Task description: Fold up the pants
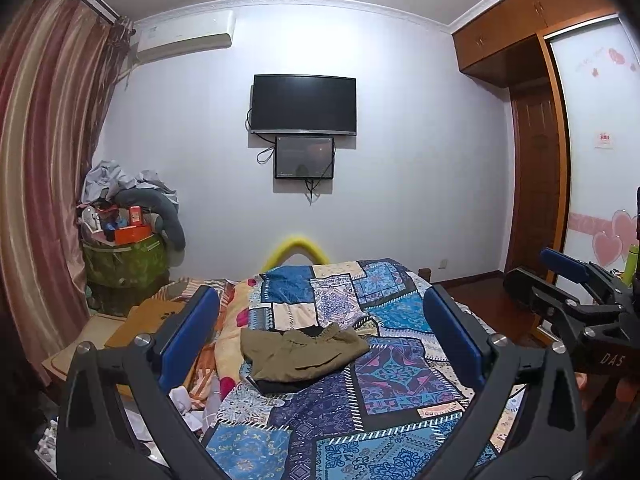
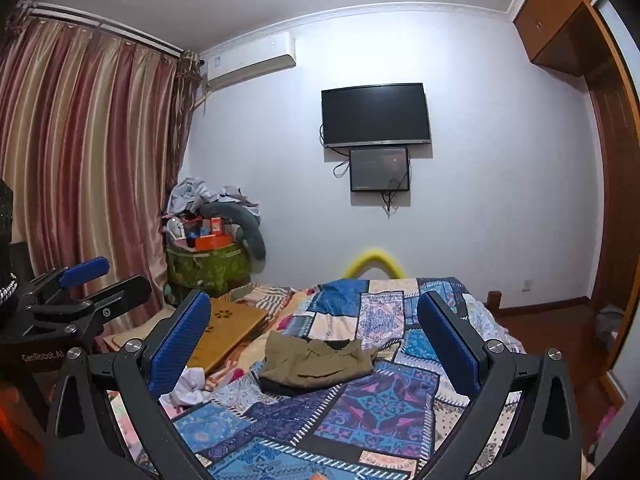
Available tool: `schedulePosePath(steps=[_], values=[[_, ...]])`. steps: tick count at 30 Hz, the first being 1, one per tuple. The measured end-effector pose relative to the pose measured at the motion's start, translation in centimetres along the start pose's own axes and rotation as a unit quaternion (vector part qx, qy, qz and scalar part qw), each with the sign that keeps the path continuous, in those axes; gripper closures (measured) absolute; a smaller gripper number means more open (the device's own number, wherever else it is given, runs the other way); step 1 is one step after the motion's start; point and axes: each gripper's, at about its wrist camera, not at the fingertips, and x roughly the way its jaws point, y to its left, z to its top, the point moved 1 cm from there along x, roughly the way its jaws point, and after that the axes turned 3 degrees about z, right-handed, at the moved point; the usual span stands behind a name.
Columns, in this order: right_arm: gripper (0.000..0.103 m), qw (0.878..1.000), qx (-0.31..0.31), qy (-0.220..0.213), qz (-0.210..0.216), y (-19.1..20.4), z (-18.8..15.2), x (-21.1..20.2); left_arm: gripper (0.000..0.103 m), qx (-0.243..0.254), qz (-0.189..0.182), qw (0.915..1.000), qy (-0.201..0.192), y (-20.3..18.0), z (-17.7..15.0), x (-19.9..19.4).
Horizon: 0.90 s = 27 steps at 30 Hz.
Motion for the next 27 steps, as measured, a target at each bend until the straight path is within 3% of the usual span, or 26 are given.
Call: schedulePosePath(steps=[27], values=[[0.001, 1.0, 0.019, 0.018, -0.013, -1.0, 0.0, 0.0, 0.0, 0.014, -0.02, 0.9996, 0.013, -0.3, -0.4, 1.8]])
